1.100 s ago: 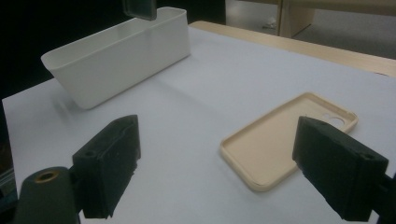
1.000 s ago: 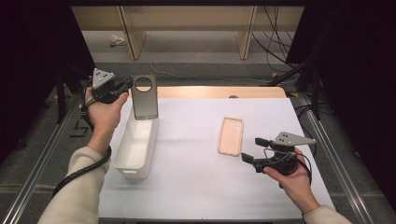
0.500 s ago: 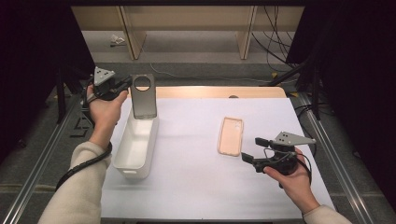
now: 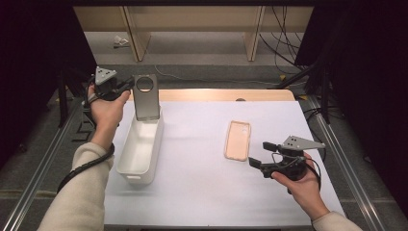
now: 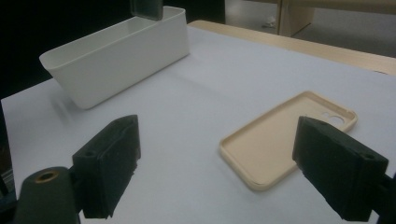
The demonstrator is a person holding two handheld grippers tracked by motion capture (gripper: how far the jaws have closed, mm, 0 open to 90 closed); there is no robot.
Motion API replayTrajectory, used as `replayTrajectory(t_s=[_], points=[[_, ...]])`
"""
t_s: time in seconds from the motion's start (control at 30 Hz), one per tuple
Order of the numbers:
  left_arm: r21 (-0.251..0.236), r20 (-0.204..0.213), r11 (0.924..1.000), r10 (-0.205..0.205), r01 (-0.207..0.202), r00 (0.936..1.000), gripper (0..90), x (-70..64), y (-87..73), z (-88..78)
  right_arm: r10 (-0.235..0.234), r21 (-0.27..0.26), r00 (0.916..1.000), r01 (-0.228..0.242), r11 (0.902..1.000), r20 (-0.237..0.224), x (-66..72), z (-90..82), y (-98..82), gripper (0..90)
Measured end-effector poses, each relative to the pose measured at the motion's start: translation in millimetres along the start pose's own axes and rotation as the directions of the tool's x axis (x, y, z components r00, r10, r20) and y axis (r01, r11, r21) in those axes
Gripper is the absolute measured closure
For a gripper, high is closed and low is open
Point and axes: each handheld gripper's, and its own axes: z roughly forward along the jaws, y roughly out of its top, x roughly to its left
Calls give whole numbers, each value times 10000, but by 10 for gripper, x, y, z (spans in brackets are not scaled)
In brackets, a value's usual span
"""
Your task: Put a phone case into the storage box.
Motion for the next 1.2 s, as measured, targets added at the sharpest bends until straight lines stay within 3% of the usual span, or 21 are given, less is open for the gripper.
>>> replayTrajectory(t_s=[0.57,1.2], points=[[296,-340,9995,148,-138,9993,849,96,-36,167,1,12,10000,-1,10000,-1,-3,3,-1,161],[760,-508,9971,136,-97,9986,848,137,-212,400,5,28,10000,-5,10000,-27,-4,10,-3,161]])
